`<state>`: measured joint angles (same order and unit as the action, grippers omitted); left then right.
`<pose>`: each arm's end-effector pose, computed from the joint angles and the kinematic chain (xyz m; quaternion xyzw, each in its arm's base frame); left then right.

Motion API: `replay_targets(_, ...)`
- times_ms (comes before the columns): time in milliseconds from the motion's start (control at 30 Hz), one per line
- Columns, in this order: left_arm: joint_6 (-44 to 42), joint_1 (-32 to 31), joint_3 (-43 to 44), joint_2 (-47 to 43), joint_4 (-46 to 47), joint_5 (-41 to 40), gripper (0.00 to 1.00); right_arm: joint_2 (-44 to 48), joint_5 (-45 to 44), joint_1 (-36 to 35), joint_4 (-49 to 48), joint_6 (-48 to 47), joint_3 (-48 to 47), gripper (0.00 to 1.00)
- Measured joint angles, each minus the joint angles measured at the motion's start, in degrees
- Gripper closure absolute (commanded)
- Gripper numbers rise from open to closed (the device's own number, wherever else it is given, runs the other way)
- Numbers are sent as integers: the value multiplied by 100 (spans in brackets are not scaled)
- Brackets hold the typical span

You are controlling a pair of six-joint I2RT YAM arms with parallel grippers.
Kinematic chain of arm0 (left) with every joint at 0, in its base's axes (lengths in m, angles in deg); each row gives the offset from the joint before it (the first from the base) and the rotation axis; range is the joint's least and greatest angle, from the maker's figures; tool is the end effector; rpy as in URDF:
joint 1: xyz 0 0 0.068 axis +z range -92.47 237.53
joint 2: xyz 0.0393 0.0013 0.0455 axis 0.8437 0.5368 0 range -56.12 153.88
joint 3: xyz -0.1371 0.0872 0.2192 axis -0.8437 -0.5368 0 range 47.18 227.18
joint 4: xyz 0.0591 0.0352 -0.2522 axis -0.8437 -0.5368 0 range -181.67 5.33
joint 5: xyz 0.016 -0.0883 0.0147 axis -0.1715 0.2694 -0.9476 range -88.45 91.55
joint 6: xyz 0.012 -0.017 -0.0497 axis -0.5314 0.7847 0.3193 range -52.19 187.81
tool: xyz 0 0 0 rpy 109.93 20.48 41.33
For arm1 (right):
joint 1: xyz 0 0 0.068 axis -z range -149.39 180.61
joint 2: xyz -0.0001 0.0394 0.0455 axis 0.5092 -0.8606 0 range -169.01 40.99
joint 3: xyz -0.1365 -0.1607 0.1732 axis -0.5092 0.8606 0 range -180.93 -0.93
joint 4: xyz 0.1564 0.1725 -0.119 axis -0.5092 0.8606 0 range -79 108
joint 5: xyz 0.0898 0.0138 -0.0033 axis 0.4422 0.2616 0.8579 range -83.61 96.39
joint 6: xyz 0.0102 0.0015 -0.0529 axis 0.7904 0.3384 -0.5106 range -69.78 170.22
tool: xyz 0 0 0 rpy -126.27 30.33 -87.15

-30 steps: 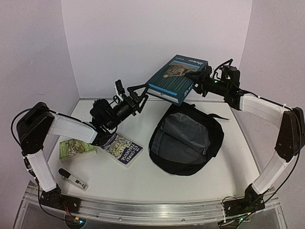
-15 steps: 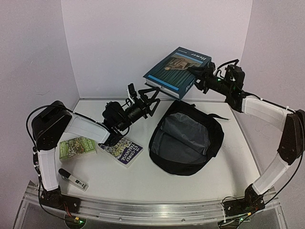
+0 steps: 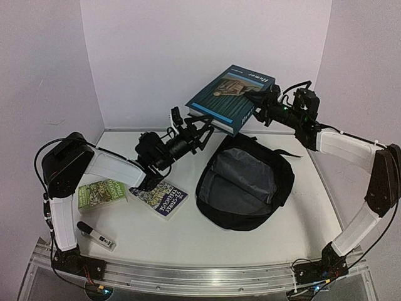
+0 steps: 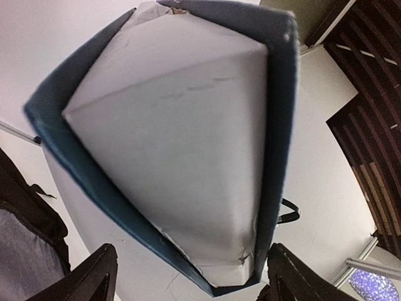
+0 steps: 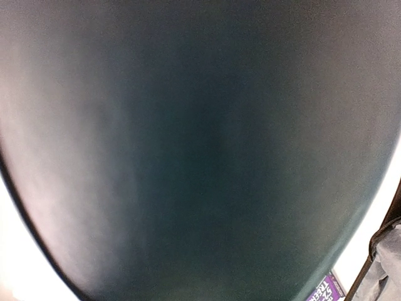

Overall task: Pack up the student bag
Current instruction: Pick up the book from the center of the board, then place the book in the student bag.

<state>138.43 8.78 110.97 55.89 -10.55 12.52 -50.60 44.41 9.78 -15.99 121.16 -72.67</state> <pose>0.2750 -0.3240 0.2632 -0.0207 0.5339 -0.7540 0.3821 0.3467 0.1556 0.3634 0.0436 0.6701 0.6590 0.3387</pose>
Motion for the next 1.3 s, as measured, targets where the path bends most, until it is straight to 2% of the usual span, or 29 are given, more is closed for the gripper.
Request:
replay_targets(233, 48, 0, 287, 132, -23, 98, 36, 0, -11, -115, -90, -79, 317, 69)
replay_targets(400, 161, 4, 287, 221, -22, 62, 56, 2, -26, -129, -125, -204, 354, 65)
replay_targets(433, 204, 7, 287, 236, -16, 46, 61, 2, -26, -134, -134, -233, 354, 62)
replay_targets(500, 280, 7, 285, 255, -22, 12, 68, 5, -24, -143, -171, -305, 356, 45)
replay_targets(600, 374, 4, 199, 263, -3, -72, 73, 24, 23, -159, -187, -474, 375, 30)
replay_targets(700, 418, -2, -220, 165, 92, -199, 75, 83, 102, -206, 135, -894, 392, 22)
replay_targets(800, 369, -43, -886, -141, 160, -331, 76, 146, 111, -252, 901, -1576, 393, 18)
replay_targets(933, 179, -42, -1775, -725, 27, -550, 77, 310, -231, -253, 2241, -3007, 247, 17)
replay_targets(1167, -30, -31, -3317, -2343, -400, -1138, 78, 575, -1420, -402, 4118, -5698, -377, 30)
replay_targets(1300, -86, -31, -3818, -3457, -1135, -1429, 79, 528, -2499, -1095, 4809, -7013, -348, 32)
